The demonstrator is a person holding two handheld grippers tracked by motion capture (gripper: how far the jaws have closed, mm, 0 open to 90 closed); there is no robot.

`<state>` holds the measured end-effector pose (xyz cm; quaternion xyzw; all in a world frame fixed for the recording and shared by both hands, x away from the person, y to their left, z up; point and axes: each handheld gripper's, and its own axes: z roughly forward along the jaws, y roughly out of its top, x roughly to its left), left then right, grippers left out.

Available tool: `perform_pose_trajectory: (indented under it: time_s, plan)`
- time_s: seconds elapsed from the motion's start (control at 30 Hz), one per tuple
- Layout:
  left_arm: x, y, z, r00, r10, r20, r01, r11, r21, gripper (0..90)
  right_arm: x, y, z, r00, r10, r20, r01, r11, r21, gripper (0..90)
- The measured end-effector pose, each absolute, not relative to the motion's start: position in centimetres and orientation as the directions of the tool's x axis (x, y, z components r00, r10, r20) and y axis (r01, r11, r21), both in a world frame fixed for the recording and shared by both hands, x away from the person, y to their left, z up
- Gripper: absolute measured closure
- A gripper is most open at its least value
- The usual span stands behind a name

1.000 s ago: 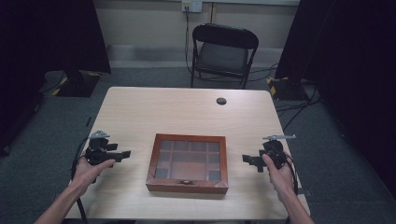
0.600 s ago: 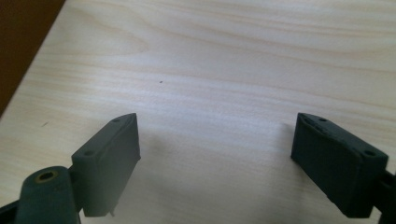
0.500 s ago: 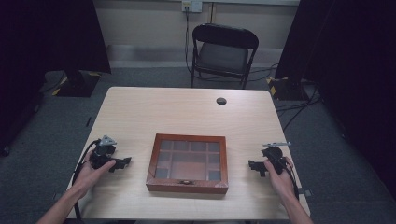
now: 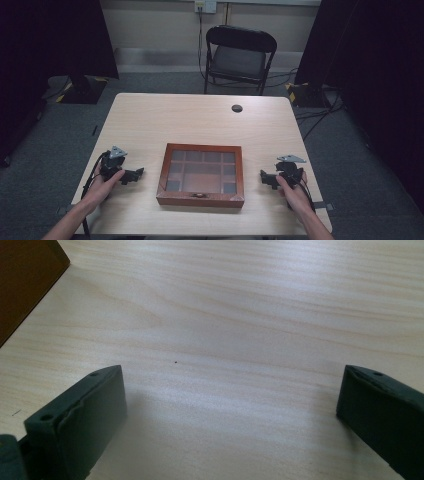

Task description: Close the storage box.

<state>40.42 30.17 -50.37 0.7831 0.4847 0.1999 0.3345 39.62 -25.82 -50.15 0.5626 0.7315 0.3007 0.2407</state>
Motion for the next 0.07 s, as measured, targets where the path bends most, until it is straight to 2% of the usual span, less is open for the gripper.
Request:
perform_pose_trajectory:
  time_s: [0.07]
  plan:
    - [40.42,30.17,-50.37,0.450,0.893,-0.011,0.625,-0.307,0.718,0.0,39.62,-25.82,-50.15,-0.251,0.968,-0.013,0.679,0.186,0.711,0.0]
